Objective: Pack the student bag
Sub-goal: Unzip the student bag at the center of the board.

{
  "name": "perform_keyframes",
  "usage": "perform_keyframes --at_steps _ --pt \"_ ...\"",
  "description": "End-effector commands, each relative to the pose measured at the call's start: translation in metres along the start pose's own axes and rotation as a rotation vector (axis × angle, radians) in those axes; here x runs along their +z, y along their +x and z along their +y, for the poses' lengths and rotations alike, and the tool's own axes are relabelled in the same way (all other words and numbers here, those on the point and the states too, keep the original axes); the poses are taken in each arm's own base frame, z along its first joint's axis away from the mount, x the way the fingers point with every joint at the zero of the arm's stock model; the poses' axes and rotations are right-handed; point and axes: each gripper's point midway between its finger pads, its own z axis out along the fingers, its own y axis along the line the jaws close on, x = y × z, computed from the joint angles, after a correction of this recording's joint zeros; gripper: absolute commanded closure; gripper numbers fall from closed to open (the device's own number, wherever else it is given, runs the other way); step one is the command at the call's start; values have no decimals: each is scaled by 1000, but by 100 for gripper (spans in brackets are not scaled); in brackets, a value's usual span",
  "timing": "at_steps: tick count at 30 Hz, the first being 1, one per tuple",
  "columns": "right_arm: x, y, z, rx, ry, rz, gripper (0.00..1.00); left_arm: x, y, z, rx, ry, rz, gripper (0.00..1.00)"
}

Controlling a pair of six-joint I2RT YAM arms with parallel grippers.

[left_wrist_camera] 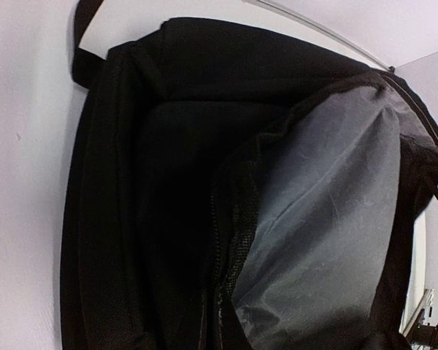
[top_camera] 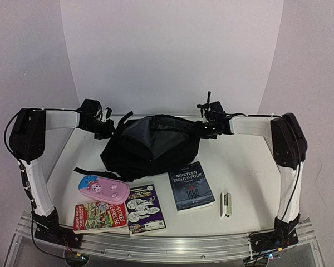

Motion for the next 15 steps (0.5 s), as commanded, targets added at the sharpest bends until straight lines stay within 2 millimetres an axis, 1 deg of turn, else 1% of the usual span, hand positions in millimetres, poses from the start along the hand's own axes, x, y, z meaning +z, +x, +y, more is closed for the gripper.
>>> perform_keyframes --at_steps 1,2,4,7,8,9,10,11,13,14,15 --pt "25 -38 -2 -69 27 -80 96 -9 -18 -5 -1 11 -49 100" --pt "27 -41 -2 -72 31 -86 91 -9 -20 -5 -1 11 -53 100" --pt "26 -47 0 -82 34 -94 73 -8 -24 -2 -3 -6 -64 100" --pt "9 -54 1 -93 36 -107 46 -8 -29 -4 0 -6 -75 99" --pt "2 -54 0 -99 43 -108 37 -8 -30 -7 4 12 -70 96" --pt "-7 -56 -1 -102 51 -114 29 -9 -31 -12 9 32 -66 92" --pt "-20 -60 -2 -104 58 -125 24 -10 -32 -16 13 52 -62 86" --pt "-30 -60 -2 -104 56 -125 21 -12 -33 -19 15 60 -64 77" --pt "-50 -53 -3 -95 48 -109 15 -20 -36 -22 21 58 -82 59" --pt "-58 -44 -3 -88 28 -88 11 -28 -39 -26 28 52 -103 48" --pt "-67 -35 1 -81 -5 -69 9 -37 -42 -28 36 43 -128 41"
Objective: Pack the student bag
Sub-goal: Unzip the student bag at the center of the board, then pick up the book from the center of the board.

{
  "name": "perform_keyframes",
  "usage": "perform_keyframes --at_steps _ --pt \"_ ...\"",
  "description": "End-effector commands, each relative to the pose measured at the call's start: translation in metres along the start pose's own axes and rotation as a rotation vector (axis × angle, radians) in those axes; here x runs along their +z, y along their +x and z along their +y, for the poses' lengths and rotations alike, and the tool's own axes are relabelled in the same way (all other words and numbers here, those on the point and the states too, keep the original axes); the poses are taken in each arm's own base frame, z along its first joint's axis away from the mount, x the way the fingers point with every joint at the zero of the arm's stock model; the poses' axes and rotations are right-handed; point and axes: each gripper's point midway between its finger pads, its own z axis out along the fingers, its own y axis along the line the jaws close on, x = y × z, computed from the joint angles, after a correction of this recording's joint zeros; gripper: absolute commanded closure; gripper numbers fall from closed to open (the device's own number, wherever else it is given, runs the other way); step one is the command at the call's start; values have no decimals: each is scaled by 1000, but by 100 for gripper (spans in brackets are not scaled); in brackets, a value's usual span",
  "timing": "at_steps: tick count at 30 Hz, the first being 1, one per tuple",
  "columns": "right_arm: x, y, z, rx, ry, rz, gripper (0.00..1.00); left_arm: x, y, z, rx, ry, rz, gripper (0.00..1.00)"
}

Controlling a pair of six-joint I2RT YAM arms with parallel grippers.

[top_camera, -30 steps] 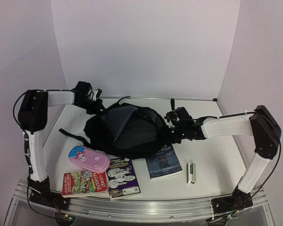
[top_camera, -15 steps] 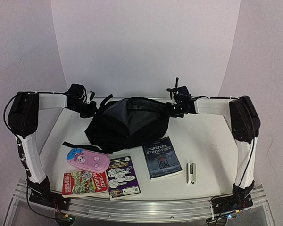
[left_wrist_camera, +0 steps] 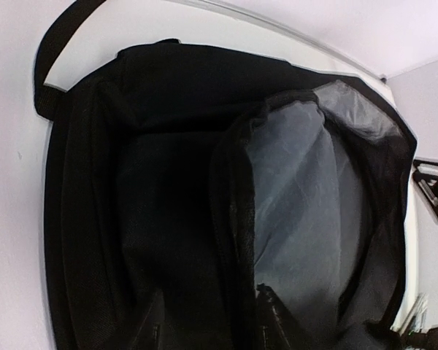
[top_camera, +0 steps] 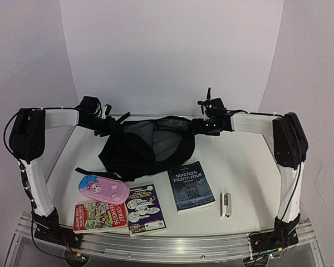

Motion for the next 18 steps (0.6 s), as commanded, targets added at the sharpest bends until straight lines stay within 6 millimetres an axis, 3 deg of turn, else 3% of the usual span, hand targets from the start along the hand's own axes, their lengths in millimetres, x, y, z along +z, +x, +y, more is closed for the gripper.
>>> perform_keyframes --at_steps 1,4,6,8,10,14,18 --pt "-74 -10 10 16 -87 -34 8 -38 -28 -21 40 3 -116 35" --pt "-88 37 4 52 -124 58 6 -72 -29 -32 32 -19 -184 15" --pt "-97 65 3 78 -156 115 6 -87 -17 -35 4 -56 -202 12" --pt "-101 100 0 111 -178 192 8 -101 -2 -51 -10 -74 -217 11" --pt "-103 133 -6 133 -185 264 9 -100 27 -71 -33 -74 -189 11" --pt "-107 174 -9 150 -215 356 14 -96 88 -120 -108 23 -132 12" --pt "-112 195 -3 165 -274 413 20 -84 138 -162 -150 88 -86 14"
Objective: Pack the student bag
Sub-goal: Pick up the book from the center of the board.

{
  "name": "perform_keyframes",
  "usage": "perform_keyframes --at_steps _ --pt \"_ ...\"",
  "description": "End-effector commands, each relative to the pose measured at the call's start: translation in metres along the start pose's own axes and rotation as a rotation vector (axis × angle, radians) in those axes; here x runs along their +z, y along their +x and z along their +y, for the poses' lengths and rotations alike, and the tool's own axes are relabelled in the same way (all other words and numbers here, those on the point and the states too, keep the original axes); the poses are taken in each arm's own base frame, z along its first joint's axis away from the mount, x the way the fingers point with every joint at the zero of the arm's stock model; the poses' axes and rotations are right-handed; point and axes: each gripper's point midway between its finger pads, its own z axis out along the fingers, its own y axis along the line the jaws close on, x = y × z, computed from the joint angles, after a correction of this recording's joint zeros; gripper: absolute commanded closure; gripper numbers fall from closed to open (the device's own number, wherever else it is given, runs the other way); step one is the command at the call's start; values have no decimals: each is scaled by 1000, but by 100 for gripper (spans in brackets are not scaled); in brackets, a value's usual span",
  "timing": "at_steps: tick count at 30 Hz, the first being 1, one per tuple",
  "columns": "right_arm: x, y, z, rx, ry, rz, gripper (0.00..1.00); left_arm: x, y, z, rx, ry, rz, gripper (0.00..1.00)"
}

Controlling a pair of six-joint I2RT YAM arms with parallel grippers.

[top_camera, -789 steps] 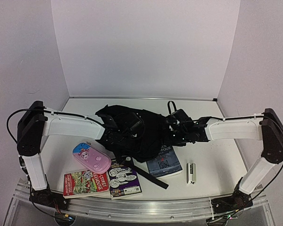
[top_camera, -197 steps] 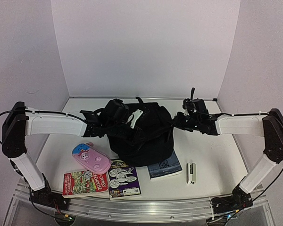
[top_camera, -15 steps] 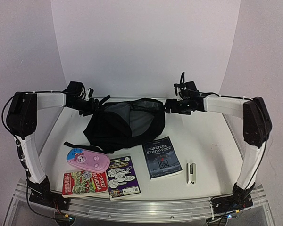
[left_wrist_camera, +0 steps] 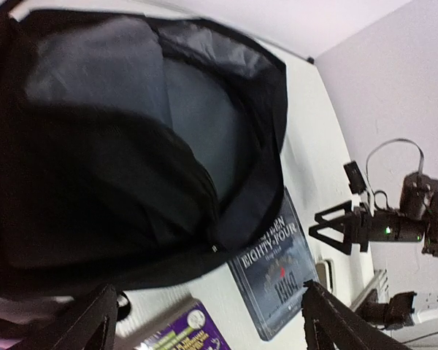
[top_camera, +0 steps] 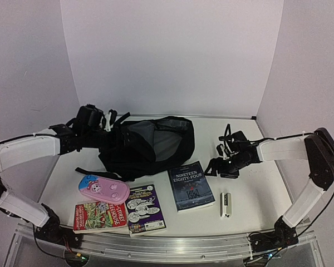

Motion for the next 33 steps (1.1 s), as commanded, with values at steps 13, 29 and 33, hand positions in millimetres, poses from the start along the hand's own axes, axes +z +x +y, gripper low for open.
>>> perform_keyframes --at_steps 13,29,33 --pt "11 25 31 20 -237 87 39 91 139 -114 -19 216 397 22" --pt "24 35 40 57 -316 133 51 133 206 -72 -2 101 662 39" --pt "26 39 44 60 -328 152 51 141 211 -74 12 126 676 42"
